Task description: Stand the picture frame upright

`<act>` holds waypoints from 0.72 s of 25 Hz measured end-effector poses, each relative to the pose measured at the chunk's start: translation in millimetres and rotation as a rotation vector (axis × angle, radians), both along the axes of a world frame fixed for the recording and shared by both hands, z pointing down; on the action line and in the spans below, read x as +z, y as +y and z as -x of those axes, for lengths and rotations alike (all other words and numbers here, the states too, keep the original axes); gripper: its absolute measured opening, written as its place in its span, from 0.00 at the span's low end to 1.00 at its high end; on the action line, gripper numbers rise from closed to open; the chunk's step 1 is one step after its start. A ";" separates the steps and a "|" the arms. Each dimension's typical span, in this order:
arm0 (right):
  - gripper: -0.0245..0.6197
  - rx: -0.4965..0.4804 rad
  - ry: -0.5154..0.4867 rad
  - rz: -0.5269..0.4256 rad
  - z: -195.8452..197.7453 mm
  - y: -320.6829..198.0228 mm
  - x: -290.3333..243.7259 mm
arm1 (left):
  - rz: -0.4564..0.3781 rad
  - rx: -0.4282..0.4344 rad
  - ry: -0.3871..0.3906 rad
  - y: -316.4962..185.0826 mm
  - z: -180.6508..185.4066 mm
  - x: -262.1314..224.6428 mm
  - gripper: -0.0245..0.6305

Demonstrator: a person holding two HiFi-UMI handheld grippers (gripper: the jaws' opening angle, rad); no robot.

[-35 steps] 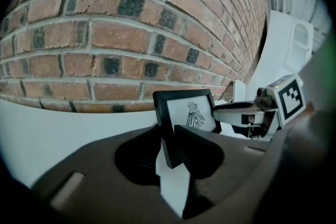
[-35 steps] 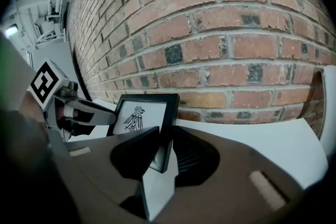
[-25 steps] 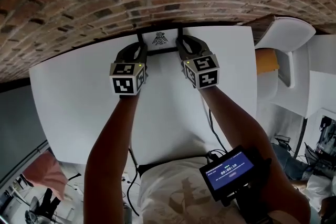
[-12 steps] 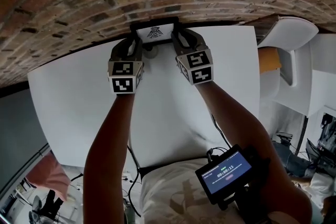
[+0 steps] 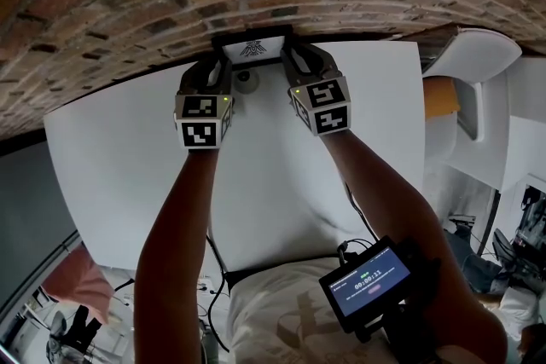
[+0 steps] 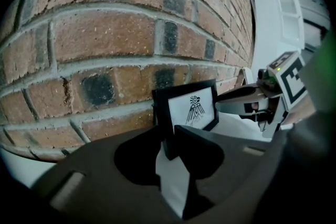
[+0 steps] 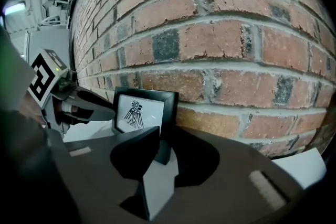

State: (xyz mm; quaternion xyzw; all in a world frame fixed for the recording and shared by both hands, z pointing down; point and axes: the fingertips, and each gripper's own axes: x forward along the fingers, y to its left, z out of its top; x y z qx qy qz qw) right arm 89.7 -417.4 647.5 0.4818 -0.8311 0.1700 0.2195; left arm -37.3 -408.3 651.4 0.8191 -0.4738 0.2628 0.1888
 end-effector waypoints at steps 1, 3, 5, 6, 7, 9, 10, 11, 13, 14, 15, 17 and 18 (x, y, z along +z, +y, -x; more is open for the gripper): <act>0.17 -0.001 0.003 0.002 0.0 -0.1 0.2 | 0.007 0.001 0.000 0.1 0.0 0.7 0.17; 0.18 0.001 0.001 0.010 -1.5 -0.1 0.3 | 0.025 -0.006 0.011 0.8 0.7 2.2 0.18; 0.20 0.007 -0.005 0.014 -4.4 0.0 -1.1 | 0.034 -0.023 0.025 1.7 3.3 2.0 0.18; 0.20 0.010 -0.006 0.012 -5.9 0.1 -2.5 | 0.035 -0.028 0.028 2.6 4.6 1.4 0.19; 0.20 0.012 -0.008 0.009 -7.3 0.3 -4.3 | 0.035 -0.031 0.030 3.6 5.8 0.4 0.19; 0.19 0.017 -0.011 0.004 -10.2 1.2 -8.0 | 0.031 -0.035 0.032 6.2 7.5 -2.6 0.19; 0.19 0.018 -0.012 0.002 -11.5 2.2 -9.6 | 0.030 -0.038 0.034 8.0 8.3 -4.2 0.19; 0.18 0.020 -0.014 0.001 -12.4 3.3 -11.1 | 0.029 -0.040 0.036 10.0 9.0 -5.9 0.19; 0.16 0.020 -0.016 -0.003 -13.0 6.4 -14.3 | 0.024 -0.046 0.045 14.9 10.4 -10.2 0.19; 0.15 0.020 -0.017 -0.005 -13.0 8.6 -16.0 | 0.022 -0.050 0.050 18.0 11.2 -12.5 0.19; 0.15 0.019 -0.018 -0.006 -12.9 11.3 -17.5 | 0.019 -0.055 0.057 21.9 12.0 -14.7 0.19; 0.13 0.015 -0.020 -0.010 -12.4 17.8 -20.8 | 0.016 -0.064 0.072 31.5 13.2 -18.2 0.19; 0.13 0.011 -0.021 -0.011 -12.0 21.4 -22.7 | 0.013 -0.067 0.080 36.7 13.4 -20.2 0.19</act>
